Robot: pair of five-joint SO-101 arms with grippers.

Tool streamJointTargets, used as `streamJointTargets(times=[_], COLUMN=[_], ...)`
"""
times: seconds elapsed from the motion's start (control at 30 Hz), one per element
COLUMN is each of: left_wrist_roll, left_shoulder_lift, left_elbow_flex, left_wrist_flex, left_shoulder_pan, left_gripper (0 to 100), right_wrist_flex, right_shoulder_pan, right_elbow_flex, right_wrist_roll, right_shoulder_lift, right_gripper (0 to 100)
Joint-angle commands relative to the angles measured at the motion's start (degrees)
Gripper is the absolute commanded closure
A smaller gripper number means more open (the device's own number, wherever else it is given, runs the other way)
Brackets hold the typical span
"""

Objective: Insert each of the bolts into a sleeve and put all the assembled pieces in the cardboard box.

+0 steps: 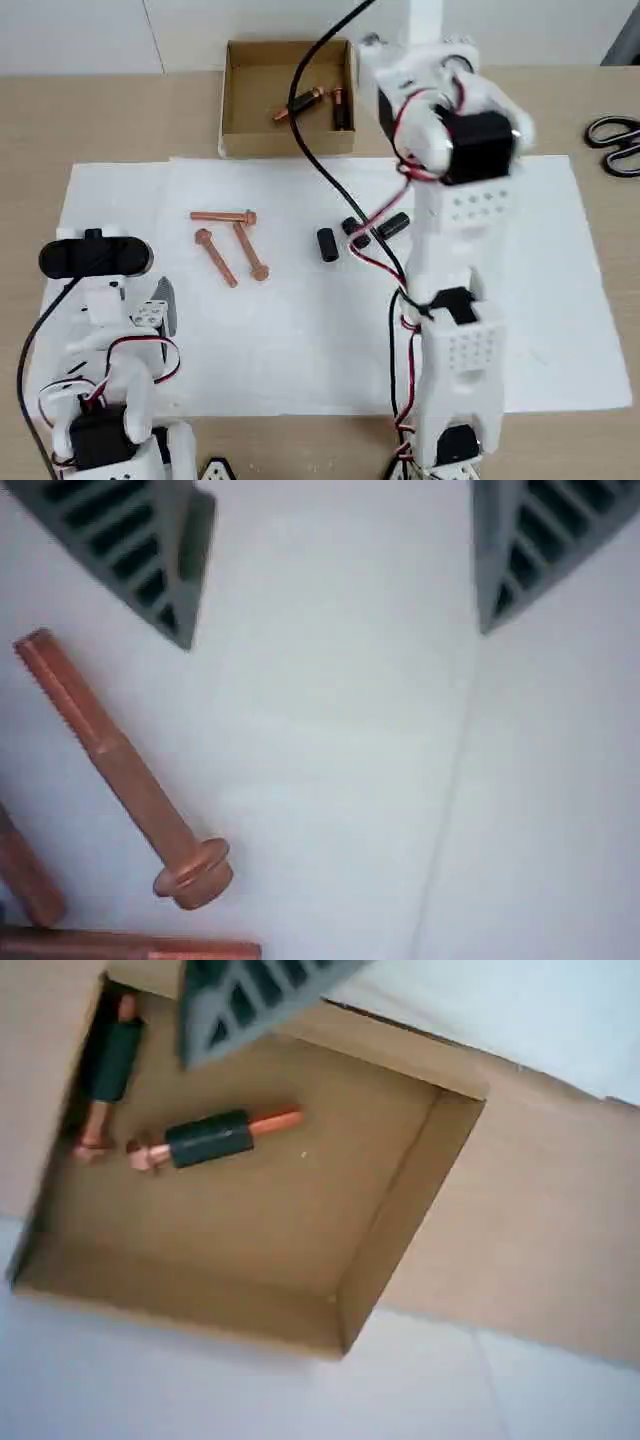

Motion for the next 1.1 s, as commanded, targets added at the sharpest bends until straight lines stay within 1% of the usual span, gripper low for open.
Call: streamJointTargets(times=[0.0,0.3,0.5,0.63,0.87,0.93,1.07], left_wrist_roll=[-0.26,-0.26,-0.53,-0.53,-0.62,-0.62,-0.62], left_shoulder_lift=[-0.44,-0.44,-0.44,-0.44,-0.44,-0.44,-0.44], left_elbow_flex=[-0.75,-0.57,0.66,0.66,0.57,0.57,0.57], left_wrist_flex=[0.18,0.00,0.18,0.18,0.09,0.00,0.09], left_shoulder_pan=[-0.18,-0.18,-0.18,-0.18,-0.18,-0.18,-0.26], left_gripper=[82,82,82,82,82,82,82], right_wrist_flex=[1.36,1.71,1.63,1.80,1.19,1.10,-0.40], right_shoulder_pan=[1.54,1.63,1.63,3.91,4.00,4.26,5.41], right_elbow_flex=[-2.37,-2.20,6.24,20.04,54.77,62.59,73.49], right_wrist_roll=[0.35,0.62,0.62,0.62,0.35,0.26,0.35], right_shoulder_lift=[-8.22,-19.30,-25.36,-31.87,-47.78,-52.00,-59.30], right_gripper=[78.6,78.6,78.6,78.6,78.6,78.6,78.6])
